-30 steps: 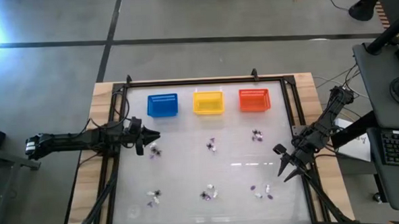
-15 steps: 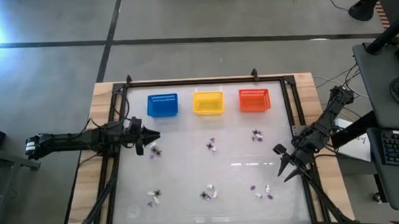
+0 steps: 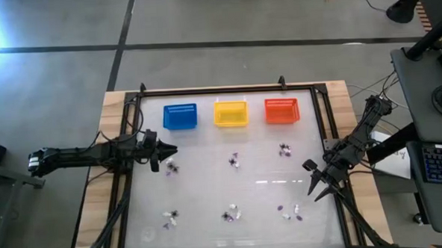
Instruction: Sort Halloween decoration
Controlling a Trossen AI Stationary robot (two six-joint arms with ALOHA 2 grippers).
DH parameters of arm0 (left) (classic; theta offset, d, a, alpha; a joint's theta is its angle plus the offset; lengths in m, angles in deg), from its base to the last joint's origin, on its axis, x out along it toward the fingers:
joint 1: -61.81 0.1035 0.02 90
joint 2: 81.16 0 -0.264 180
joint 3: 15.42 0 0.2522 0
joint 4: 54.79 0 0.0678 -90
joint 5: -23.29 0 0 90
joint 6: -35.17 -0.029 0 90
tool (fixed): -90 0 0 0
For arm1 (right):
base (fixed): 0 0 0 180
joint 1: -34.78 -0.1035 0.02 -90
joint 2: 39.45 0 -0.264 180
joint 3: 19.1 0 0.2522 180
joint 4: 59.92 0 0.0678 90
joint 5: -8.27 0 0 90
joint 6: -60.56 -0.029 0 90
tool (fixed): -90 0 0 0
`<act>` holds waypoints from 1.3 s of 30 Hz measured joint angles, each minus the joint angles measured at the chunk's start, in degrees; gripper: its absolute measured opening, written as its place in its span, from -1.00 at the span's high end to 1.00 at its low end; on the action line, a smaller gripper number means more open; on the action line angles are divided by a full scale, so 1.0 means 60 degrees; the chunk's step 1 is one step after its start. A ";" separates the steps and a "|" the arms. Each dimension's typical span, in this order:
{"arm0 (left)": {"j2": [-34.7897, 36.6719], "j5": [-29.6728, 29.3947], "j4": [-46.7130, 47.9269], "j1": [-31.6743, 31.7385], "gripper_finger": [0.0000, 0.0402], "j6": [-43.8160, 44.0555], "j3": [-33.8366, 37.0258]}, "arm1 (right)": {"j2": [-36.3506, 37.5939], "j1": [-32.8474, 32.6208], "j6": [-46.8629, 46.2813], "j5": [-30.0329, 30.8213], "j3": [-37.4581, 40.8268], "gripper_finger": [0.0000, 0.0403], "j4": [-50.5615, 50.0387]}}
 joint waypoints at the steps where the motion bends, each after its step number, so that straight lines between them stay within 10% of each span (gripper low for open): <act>1: 0.0001 -0.0001 0.0003 0.0000 0.61 0.0000 -0.0002 | 0.0002 -0.0001 0.0001 0.0001 -0.0004 0.37 0.0003; 39: 0.0001 0.0000 0.0001 0.0001 0.61 0.0000 -0.0001 | 0.0002 0.0003 0.0528 0.0020 0.0007 0.37 0.2106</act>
